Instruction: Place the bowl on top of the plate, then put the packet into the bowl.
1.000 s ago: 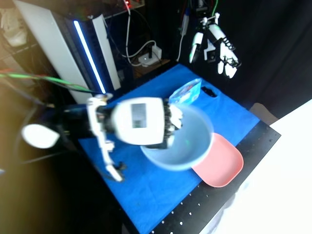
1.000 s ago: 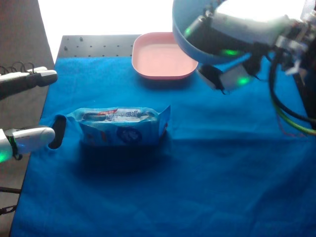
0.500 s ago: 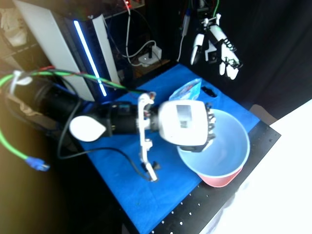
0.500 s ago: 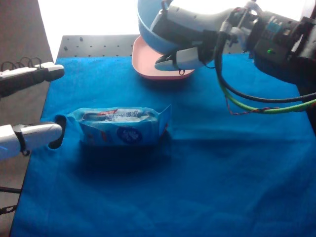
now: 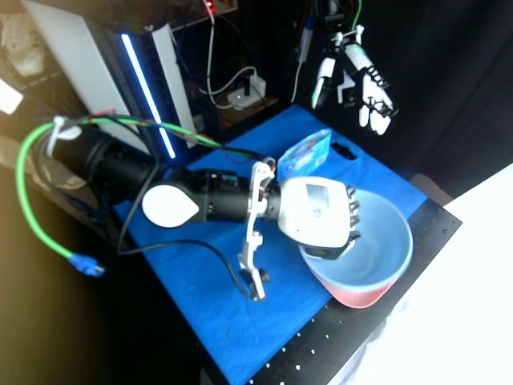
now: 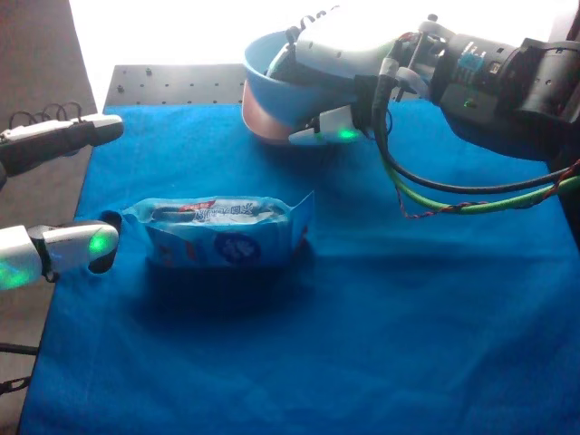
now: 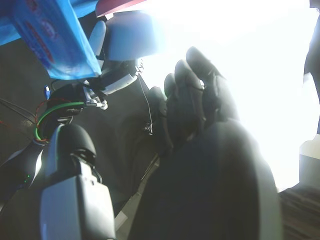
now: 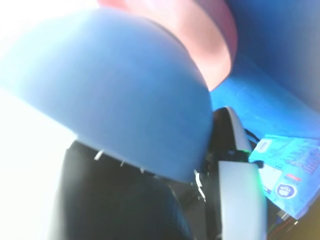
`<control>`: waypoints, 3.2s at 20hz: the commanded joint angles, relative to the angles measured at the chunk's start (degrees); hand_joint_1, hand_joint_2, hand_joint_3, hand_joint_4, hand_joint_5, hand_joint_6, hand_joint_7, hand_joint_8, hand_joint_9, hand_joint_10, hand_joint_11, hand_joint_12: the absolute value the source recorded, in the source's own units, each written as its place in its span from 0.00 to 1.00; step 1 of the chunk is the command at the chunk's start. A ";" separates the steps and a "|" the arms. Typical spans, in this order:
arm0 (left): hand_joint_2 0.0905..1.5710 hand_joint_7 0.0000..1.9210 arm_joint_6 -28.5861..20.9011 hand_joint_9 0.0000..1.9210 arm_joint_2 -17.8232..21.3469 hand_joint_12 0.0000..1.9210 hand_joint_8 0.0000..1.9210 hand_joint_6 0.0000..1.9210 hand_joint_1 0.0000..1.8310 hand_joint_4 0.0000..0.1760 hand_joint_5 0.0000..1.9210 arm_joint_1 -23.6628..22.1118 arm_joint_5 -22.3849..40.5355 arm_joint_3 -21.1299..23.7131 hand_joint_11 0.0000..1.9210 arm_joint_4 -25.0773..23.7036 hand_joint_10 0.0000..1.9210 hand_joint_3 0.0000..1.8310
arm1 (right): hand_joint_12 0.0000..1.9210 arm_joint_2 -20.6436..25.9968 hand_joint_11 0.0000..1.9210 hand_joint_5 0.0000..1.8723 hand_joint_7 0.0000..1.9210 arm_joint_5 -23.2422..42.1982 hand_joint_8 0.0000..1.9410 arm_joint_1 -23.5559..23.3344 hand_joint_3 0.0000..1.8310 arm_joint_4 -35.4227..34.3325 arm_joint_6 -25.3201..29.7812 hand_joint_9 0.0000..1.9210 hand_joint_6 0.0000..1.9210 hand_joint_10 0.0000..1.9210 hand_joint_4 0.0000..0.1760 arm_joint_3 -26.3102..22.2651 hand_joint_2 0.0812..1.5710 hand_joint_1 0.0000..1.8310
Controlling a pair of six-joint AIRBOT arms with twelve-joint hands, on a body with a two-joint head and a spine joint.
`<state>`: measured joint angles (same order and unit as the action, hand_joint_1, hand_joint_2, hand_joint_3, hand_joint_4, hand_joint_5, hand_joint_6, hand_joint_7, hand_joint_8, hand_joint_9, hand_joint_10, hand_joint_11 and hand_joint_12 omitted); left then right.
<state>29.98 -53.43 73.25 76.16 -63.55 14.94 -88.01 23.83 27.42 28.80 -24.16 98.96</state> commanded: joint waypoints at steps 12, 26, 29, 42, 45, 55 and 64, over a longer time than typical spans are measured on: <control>0.63 0.19 -0.79 0.17 -0.51 0.42 0.00 0.00 0.42 0.05 0.22 -0.45 7.57 0.20 0.00 0.82 0.00 0.00 | 0.16 2.38 0.00 0.07 0.09 4.98 0.00 0.33 0.00 -1.28 0.08 0.12 0.00 0.00 0.28 -3.45 0.89 0.39; 0.58 0.20 -0.74 0.17 -0.97 0.46 0.00 0.00 0.50 0.07 0.23 -0.43 6.90 -0.23 0.00 1.25 0.00 0.00 | 0.00 14.66 0.00 0.00 0.00 22.24 0.00 2.92 0.00 -10.75 0.08 0.00 0.00 0.00 1.00 -12.17 0.78 0.09; 0.56 0.20 -0.74 0.19 -1.29 0.48 0.00 0.00 0.50 0.00 0.20 -0.72 5.64 -0.73 0.00 1.00 0.00 0.00 | 0.00 18.80 0.00 0.00 0.00 30.89 0.00 6.32 0.00 -15.36 0.07 0.00 0.00 0.00 0.97 -16.52 0.73 0.09; 0.59 0.33 -1.71 0.33 -7.33 0.38 0.01 0.01 0.56 0.00 0.29 -11.05 -6.09 -5.83 0.17 -9.40 0.02 0.00 | 0.00 27.51 0.00 0.00 0.00 62.20 0.00 30.38 0.00 -36.16 0.08 0.00 0.00 0.00 0.98 -30.79 0.71 0.21; 0.70 0.47 -1.91 0.45 -8.59 0.62 0.58 0.48 0.73 0.00 0.48 -13.43 -8.12 -7.26 0.34 -10.70 0.55 0.00 | 0.00 27.49 0.00 0.00 0.02 62.33 0.01 31.93 0.00 -37.81 0.08 0.00 0.00 0.00 1.00 -31.21 0.70 0.20; 0.71 0.47 -1.99 0.43 -4.35 0.60 0.59 0.51 0.75 0.00 0.49 -18.16 -1.48 -7.69 0.33 -11.87 0.67 0.00 | 0.00 27.49 0.00 0.00 0.03 62.82 0.00 34.66 0.01 -40.27 0.09 0.00 0.00 0.00 1.00 -31.96 0.73 0.19; 0.65 0.65 0.83 0.53 -11.84 0.65 0.28 0.45 0.76 0.00 0.53 -36.07 -14.17 -18.44 0.39 -13.29 0.53 0.00 | 0.00 27.29 0.00 0.00 0.03 62.82 0.00 35.24 0.01 -41.01 0.09 0.00 0.00 0.00 0.98 -31.96 0.78 0.19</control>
<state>31.51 -66.13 36.97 56.18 -83.00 0.30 -60.49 79.88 63.07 -11.94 -24.32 66.87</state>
